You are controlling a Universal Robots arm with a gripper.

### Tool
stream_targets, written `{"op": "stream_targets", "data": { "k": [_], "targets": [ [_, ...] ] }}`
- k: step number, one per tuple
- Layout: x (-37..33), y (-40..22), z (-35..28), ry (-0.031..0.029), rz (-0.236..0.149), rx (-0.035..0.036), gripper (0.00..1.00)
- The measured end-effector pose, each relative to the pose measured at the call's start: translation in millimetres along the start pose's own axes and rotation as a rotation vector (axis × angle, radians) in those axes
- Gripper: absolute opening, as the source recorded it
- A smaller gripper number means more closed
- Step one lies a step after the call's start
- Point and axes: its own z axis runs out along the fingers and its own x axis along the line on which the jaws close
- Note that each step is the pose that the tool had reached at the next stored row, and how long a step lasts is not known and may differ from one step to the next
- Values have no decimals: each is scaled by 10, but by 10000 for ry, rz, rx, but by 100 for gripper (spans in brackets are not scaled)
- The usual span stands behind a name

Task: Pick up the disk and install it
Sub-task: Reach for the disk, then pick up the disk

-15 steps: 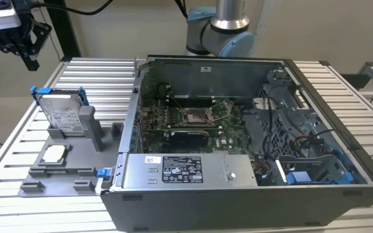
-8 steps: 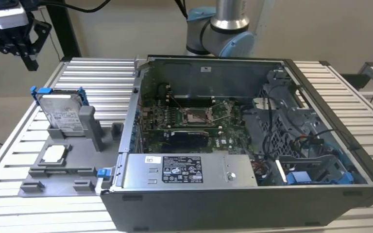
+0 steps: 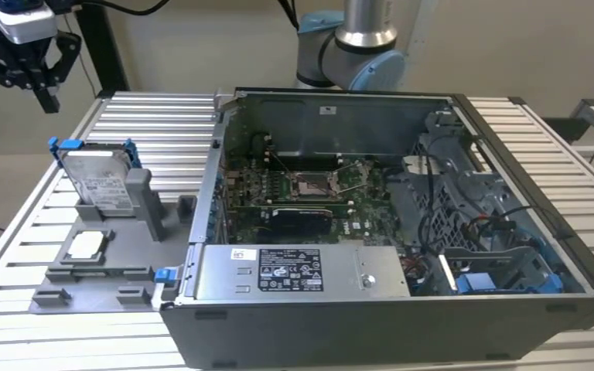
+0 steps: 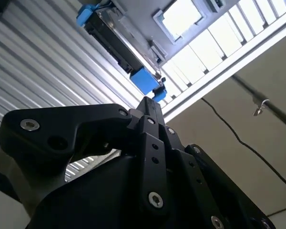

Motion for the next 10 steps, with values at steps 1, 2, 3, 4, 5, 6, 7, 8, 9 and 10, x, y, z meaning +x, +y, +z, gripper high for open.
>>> {"op": "stream_targets", "data": {
  "k": [1,2,3,4,5,6,7,8,9,10],
  "targets": [
    [0,0,0,9,-179,0,0],
    [0,0,0,18,-365,0,0],
    [0,0,0,27,-555,0,0],
    [0,0,0,36,-735,0,0],
    [0,0,0,45,-914,0,0],
    [0,0,0,54,-1094,0,0],
    [0,0,0,62,-1274,0,0],
    [0,0,0,71,-1453,1,0],
    [0,0,0,80,-1634,1,0],
    [0,0,0,89,-1829,1,0]
  ]
}}
